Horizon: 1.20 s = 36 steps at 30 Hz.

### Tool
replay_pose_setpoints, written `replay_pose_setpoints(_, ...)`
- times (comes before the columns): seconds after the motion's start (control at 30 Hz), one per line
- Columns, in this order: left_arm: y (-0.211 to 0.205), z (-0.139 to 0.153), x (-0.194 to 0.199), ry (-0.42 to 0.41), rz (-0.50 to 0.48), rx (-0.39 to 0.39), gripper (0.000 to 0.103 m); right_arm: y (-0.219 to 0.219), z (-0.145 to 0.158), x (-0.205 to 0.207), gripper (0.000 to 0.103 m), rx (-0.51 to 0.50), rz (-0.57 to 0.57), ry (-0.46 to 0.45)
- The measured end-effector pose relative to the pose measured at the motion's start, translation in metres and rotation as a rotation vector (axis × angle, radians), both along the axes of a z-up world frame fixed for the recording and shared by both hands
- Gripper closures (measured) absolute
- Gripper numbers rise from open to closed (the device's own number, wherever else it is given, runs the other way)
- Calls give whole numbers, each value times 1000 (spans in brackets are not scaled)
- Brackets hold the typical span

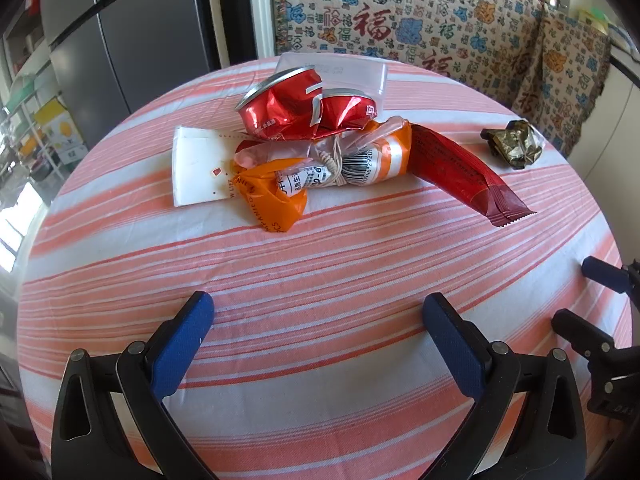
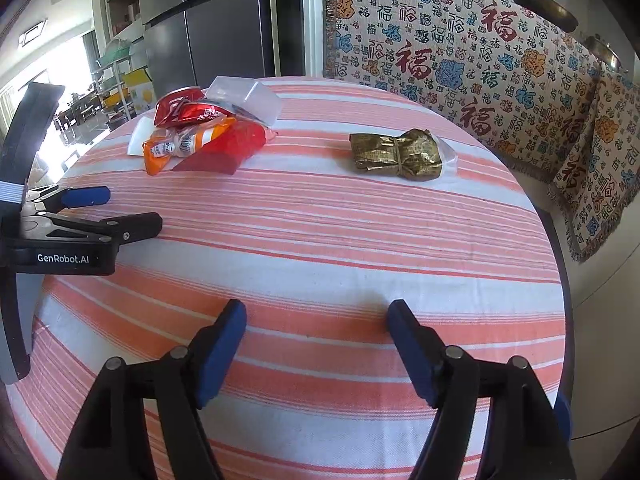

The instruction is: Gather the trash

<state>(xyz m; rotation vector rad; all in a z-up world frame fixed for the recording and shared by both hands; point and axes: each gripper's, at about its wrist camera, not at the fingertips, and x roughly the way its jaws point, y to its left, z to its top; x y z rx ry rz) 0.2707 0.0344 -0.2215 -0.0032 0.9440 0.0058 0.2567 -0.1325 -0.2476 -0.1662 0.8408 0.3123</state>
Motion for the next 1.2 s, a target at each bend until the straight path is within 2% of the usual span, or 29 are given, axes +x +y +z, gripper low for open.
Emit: replay_pose_setpoints(1.2,-3,0,0,-1,5,2,0,0,-1,2,25,2,3,0)
